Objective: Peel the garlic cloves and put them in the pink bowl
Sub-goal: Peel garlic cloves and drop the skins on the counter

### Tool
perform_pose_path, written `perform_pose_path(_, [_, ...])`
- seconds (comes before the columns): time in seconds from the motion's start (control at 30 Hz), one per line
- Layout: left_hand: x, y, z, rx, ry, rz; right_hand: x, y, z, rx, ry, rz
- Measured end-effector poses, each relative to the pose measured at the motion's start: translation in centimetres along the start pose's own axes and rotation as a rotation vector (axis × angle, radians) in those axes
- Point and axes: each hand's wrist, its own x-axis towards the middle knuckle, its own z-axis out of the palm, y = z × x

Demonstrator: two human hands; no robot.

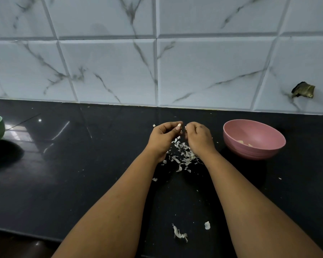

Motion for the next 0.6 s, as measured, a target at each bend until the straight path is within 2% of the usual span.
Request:
perform_pose_path(0.1, [0.2, 0.0, -0.1, -0.016, 0.036, -0.009, 0.2, 0.3, -0.4, -0.024, 0.064, 0.005])
perform_pose_path(0.2, [0.3, 0.0, -0.1, 0.001, 0.057, -0.006, 0.3, 1.0, -0.4, -0.163, 0.126, -0.041])
perform_pose_path(0.33, [0.3, -0.1, 0.0, 0.071, 0.089, 0.003, 0.2, 1.4, -0.1, 0.032, 0.157, -0.147])
perform_pose_path(0.47, [0.3, -0.3, 0.0, 0.2, 0.108, 0.013, 0.6, 1.2, 0.0, 0.199, 0.219, -0.078])
perform_pose_path(0.53, [0.2, -0.2, 0.0, 0.285, 0.1, 0.024, 0.5, 1.1, -0.1, 0.246, 0.211, -0.054])
perform_pose_path(0.6, [0.0, -0.2, 0.0, 0.387, 0.085, 0.046, 0.4, 1.1, 0.0, 0.228, 0.152, -0.106])
